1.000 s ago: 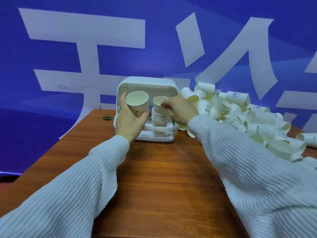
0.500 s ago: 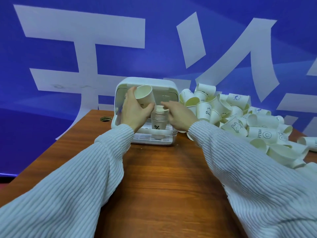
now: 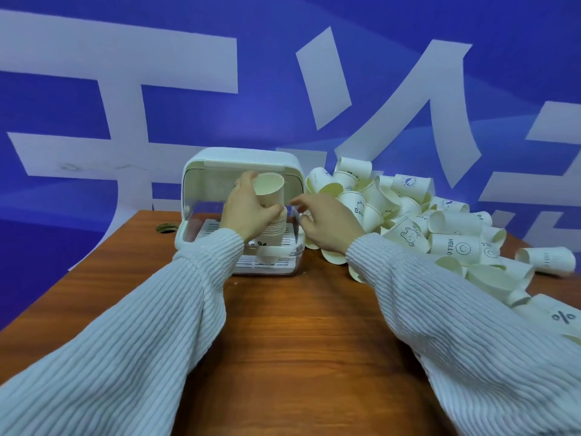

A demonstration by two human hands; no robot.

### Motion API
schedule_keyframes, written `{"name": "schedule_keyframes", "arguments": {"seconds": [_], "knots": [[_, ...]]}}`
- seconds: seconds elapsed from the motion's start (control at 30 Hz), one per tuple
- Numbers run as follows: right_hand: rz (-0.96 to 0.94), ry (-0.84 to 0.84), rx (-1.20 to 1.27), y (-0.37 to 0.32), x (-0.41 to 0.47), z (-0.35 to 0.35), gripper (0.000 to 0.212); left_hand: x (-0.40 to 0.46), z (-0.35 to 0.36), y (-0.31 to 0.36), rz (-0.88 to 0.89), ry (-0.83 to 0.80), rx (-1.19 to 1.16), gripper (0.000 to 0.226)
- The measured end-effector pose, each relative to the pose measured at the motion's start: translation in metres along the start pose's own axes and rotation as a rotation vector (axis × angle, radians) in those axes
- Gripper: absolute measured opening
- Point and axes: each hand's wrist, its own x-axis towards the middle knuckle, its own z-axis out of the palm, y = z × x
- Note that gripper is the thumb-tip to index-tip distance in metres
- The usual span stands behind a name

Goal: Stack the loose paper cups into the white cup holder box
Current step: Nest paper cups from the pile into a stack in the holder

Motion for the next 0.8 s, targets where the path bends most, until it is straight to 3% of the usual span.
{"name": "schedule_keyframes", "arguments": {"seconds": [0.1, 0.33, 0.47, 0.53, 0.63, 0.7, 0.8], "knots": [[0.013, 0.006, 0.014, 0.0, -0.002, -0.003, 0.038, -0.003, 0.005, -0.006, -0.069, -0.139, 0.076, 0.083], [0.046, -0.016, 0.007, 0.003, -0.008, -0.015, 0.043, -0.007, 0.006, -0.011, -0.086, -0.245, 0.326, 0.062], [0.128, -0.031, 0.004, 0.011, -0.014, -0.03, 0.044, -0.005, 0.002, 0.0, -0.057, -0.328, 0.463, 0.061], [0.177, -0.025, 0.008, 0.019, -0.02, -0.043, 0.043, -0.009, 0.003, 0.008, 0.055, -0.222, 0.471, 0.064], [0.251, -0.03, -0.013, 0.036, -0.034, -0.062, 0.039, -0.03, 0.017, 0.028, 0.291, -0.007, 0.297, 0.052], [0.295, -0.089, -0.055, 0.047, -0.046, -0.073, 0.037, -0.047, 0.035, 0.045, 0.4, -0.063, 0.216, 0.046], [0.326, -0.2, -0.115, 0.062, -0.067, -0.089, 0.033, -0.067, 0.067, 0.065, 0.496, -0.278, 0.19, 0.043]]}}
